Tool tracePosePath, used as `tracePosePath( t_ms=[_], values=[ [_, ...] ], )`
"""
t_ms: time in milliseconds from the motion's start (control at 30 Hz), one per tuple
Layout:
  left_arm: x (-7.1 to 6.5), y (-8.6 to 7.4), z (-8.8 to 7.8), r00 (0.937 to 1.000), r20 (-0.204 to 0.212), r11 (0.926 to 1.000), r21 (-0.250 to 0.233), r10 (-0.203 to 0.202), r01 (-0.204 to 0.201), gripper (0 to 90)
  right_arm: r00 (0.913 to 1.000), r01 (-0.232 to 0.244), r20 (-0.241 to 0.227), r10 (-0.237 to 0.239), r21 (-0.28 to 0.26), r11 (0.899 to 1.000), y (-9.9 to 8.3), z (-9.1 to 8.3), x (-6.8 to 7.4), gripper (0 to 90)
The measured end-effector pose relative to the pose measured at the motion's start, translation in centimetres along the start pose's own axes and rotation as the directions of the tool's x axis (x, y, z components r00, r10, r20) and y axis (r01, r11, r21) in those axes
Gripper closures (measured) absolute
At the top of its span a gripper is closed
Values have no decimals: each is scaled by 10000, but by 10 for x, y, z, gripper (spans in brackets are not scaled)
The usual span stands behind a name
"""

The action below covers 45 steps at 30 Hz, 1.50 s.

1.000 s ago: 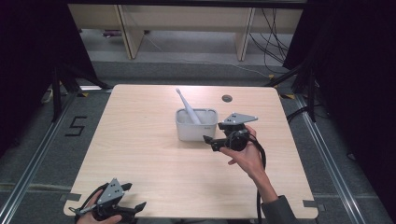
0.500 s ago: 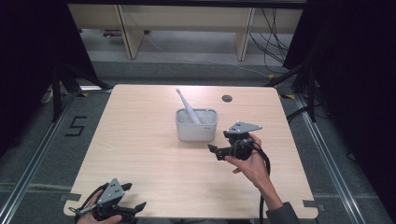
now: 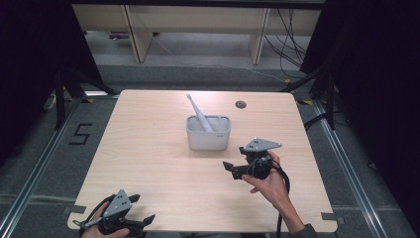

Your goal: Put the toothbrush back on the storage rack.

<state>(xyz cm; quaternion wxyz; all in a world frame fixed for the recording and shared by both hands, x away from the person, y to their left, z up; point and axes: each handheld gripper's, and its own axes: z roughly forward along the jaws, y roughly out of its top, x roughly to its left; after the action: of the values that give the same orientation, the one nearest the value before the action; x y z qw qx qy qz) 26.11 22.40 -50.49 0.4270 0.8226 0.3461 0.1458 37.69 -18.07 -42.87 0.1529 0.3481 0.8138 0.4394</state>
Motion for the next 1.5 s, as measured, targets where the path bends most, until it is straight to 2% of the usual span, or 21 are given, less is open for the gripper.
tracePosePath(
  t_ms=[167, 300, 367, 400, 467, 533, 600, 633, 733, 767, 800, 867, 900, 933, 1000, 1167, 1300, 1333, 1367, 1433, 1500],
  values=[
    [-1, 0, 0, 9999, 70, 9999, -126, -100, 101, 149, 9995, -261, -197, 261, 12, 9997, -5, -1, 6, 203],
    [0, 0, 0, 9999, 66, 9999, -120, -94, 95, 149, 9997, 102, -226, -106, -170, 9998, -11, -2, 8, 203],
    [-1, 0, 0, 9999, 78, 9999, -127, -103, 104, 149, 9992, -210, -354, 206, -117, 9997, -14, -3, 11, 204],
    [-1, 0, 0, 9999, 78, 9999, -118, -98, 98, 149, 9996, 65, -261, -70, -208, 9998, -16, -2, 10, 204],
    [-1, 0, 0, 9999, 67, 9999, -119, -99, 100, 149, 9990, -285, -341, 283, -44, 9996, -20, -3, 14, 203],
    [-1, 0, 0, 9999, 48, 9999, -67, -91, 91, 149, 9995, 127, -291, -132, -160, 9998, -23, -2, 12, 203],
    [-1, 0, 0, 9999, 70, 9999, -115, -94, 95, 149, 9988, -250, -415, 250, 1, 9997, -27, -3, 16, 200],
    [-1, 0, 0, 9999, 62, 9999, -114, -88, 89, 149, 9994, 57, -346, -62, -153, 9999, -29, -2, 14, 197],
    [-1, 0, 0, 9999, 48, 9999, -56, -93, 94, 149, 9981, -371, -484, 378, 149, 9992, -34, -3, 18, 176],
    [-1, 0, 0, 9999, 48, 9999, -56, -93, 94, 149, 9994, -76, -352, 76, 10, 10000, -36, -3, 17, 179],
    [-1, 0, 0, 9999, 57, 9999, -107, -87, 88, 149, 9983, -308, -483, 310, 61, 9995, -39, -3, 19, 180],
    [-1, 0, 0, 10000, 42, 10000, -60, -65, 66, 149, 9991, -109, -419, 112, 67, 9999, -41, -4, 19, 179],
    [-1, 0, 0, 10000, 42, 10000, -60, -65, 66, 148, 9982, -394, -443, 399, 119, 9992, -42, -5, 20, 179],
    [-1, 0, 0, 9999, 58, 9999, -103, -92, 93, 149, 9994, -82, -327, 83, 13, 10000, -44, -5, 19, 179],
    [-1, 0, 0, 9999, 53, 9999, -108, -88, 88, 149, 9995, -47, -318, 47, -21, 10000, -46, -6, 20, 178],
    [1, 0, 0, 10000, -4, 10000, 11, 96, -96, 149, 9977, -409, -531, 419, 197, 9990, -51, -8, 24, 173],
    [-1, 0, 0, 9999, 71, 9999, -110, -90, 91, 149, 9981, -428, -441, 435, 163, 9989, -56, -9, 25, 172],
    [2, 1, 0, 9997, -31, 9997, 43, 223, -223, 149, 9964, -544, -645, 552, 135, 9984, -60, -9, 25, 171],
    [0, 0, 0, 9999, 58, 9999, -122, -85, 86, 149, 9978, -228, -626, 240, 189, 9996, -60, -11, 23, 171],
    [0, 0, -1, 10000, 31, 10000, -12, -16, 16, 148, 9961, -741, -457, 754, 290, 9968, -64, -13, 28, 170],
    [0, 1, -1, 10000, 11, 10000, -26, 3, -3, 148, 9977, -537, -400, 548, 299, 9981, -66, -14, 28, 170]
  ],
)
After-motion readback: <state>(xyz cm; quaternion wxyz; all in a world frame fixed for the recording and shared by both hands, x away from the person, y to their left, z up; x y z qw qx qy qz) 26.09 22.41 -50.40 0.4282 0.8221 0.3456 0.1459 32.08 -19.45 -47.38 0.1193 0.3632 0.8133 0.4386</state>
